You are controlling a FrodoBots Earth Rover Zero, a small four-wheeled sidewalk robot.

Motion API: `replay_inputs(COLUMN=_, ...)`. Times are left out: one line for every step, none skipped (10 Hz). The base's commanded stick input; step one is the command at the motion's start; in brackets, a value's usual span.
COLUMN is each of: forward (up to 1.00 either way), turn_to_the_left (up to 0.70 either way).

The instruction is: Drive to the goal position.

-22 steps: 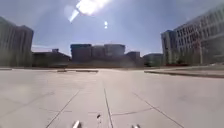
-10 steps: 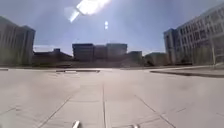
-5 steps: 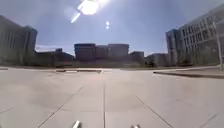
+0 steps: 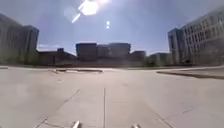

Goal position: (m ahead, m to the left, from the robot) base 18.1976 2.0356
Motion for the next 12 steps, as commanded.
replay_inputs(forward=0.85, turn_to_the_left=0.05)
replay_inputs(forward=0.85, turn_to_the_left=0.05)
replay_inputs(forward=0.85, turn_to_the_left=0.05)
replay_inputs(forward=0.85, turn_to_the_left=0.05)
replay_inputs(forward=0.85, turn_to_the_left=0.05)
replay_inputs(forward=0.85, turn_to_the_left=0.05)
replay_inputs(forward=0.85, turn_to_the_left=0.05)
replay_inputs(forward=0.85, turn_to_the_left=0.05)
replay_inputs(forward=0.85, turn_to_the_left=0.05)
replay_inputs(forward=0.85, turn_to_the_left=0.05)
replay_inputs(forward=0.85, turn_to_the_left=0.05)
replay_inputs(forward=0.85, turn_to_the_left=0.05)
